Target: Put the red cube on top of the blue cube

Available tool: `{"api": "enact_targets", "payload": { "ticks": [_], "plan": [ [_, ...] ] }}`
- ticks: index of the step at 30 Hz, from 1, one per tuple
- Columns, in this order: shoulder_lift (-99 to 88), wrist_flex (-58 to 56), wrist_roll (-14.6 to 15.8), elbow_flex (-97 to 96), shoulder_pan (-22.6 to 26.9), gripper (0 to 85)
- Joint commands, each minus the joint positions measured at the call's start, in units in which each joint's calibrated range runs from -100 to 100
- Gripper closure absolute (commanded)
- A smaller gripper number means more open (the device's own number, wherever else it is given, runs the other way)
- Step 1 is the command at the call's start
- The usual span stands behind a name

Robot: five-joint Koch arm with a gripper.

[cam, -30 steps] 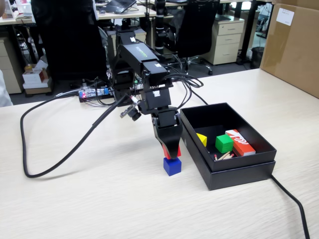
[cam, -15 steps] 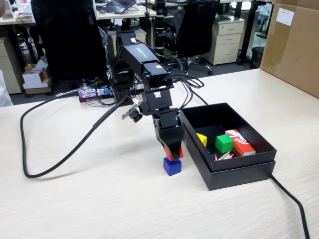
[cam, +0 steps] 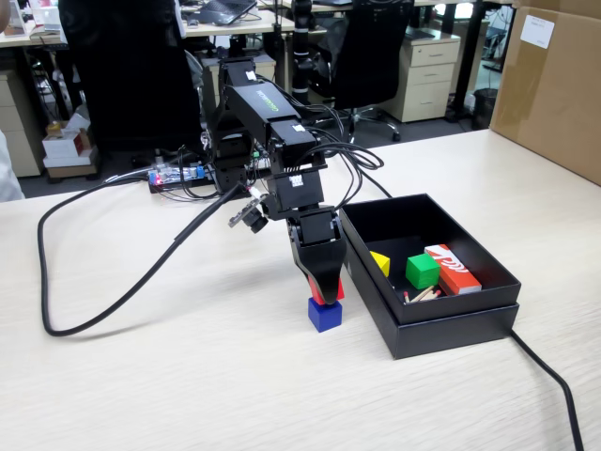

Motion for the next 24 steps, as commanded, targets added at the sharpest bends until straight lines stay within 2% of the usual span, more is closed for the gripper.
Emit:
{"api": "enact_targets", "payload": {
  "ticks": [1,7,16,18,24],
  "plan": [
    [-3.9,1.6,-0.1,1.3,0.0,64.4],
    [-4.6,1.5,-0.1,0.0,0.0,47.9],
    [-6.9,1.1,-0.2,-0.7,0.0,46.7],
    [-8.1,0.1,-0.2,-1.2,0.0,43.4],
    [-17.3,-0.1,-0.1,-6.2,0.0,42.6]
  ]
}}
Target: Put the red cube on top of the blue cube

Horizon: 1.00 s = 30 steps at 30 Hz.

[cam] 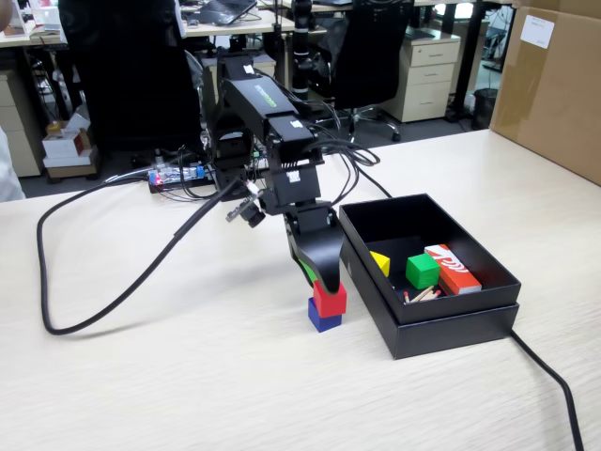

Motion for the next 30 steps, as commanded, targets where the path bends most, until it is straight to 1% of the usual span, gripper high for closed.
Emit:
{"api": "enact_targets", "payload": {
  "ticks": [1,3,9,16,17,23,27,30],
  "plan": [
    [-10.1,-0.3,-0.1,-0.2,0.0,42.6],
    [-15.4,-1.5,-0.1,-2.7,0.2,39.5],
    [-30.7,-2.8,-0.3,-12.7,-0.3,37.0],
    [-53.6,-2.7,-1.8,-29.2,-1.6,36.3],
    [-61.0,-2.7,-1.9,-34.2,-1.8,36.4],
    [-79.1,-2.5,-1.8,-47.3,-2.1,36.6],
    [-88.2,1.2,-1.8,-57.8,-2.1,36.4],
    [-94.3,5.4,-2.6,-67.6,-2.1,36.2]
  ]
}}
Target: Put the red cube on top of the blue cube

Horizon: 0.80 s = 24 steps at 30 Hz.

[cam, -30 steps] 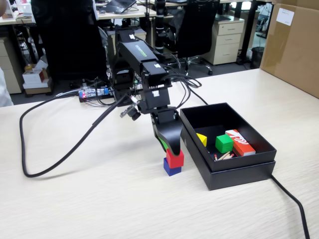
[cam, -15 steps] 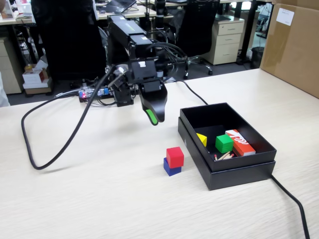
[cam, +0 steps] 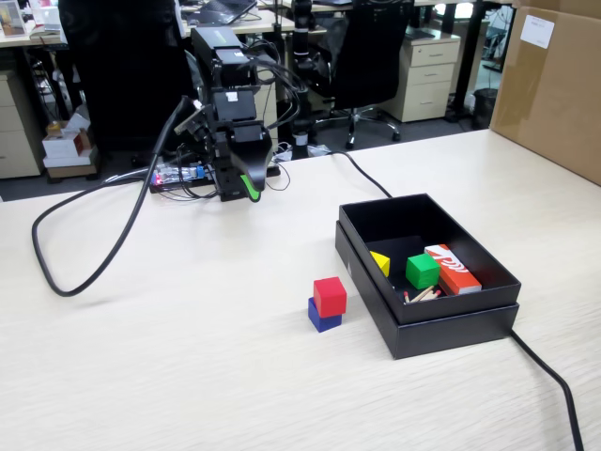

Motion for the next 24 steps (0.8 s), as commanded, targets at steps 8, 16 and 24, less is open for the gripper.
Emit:
{"api": "enact_targets", "payload": {
  "ticks": [8,16,24],
  "plan": [
    [-11.1,23.7,-3.9,-25.8,-1.4,36.2],
    [-11.3,33.4,-6.2,-37.7,-1.9,36.0],
    [-11.3,38.4,-7.3,-44.2,-1.9,36.4]
  ]
}}
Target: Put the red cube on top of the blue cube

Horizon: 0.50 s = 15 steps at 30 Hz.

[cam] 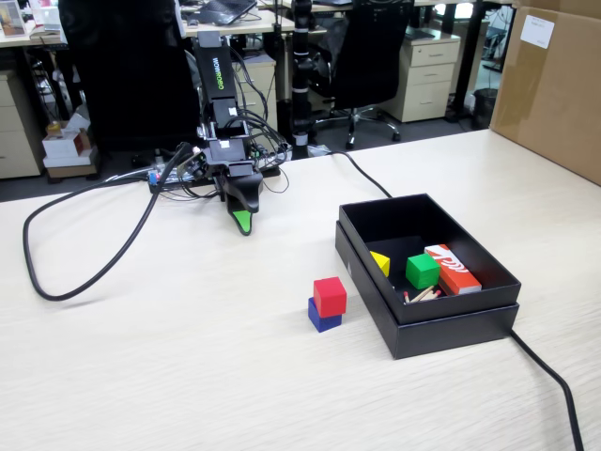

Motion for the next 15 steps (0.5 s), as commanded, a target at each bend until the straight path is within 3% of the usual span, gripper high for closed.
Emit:
{"api": "enact_targets", "payload": {
  "ticks": [1,15],
  "plan": [
    [-0.1,-1.5,-0.6,-2.3,0.0,37.0],
    [-0.1,-1.5,-0.6,-2.0,0.0,37.0]
  ]
}}
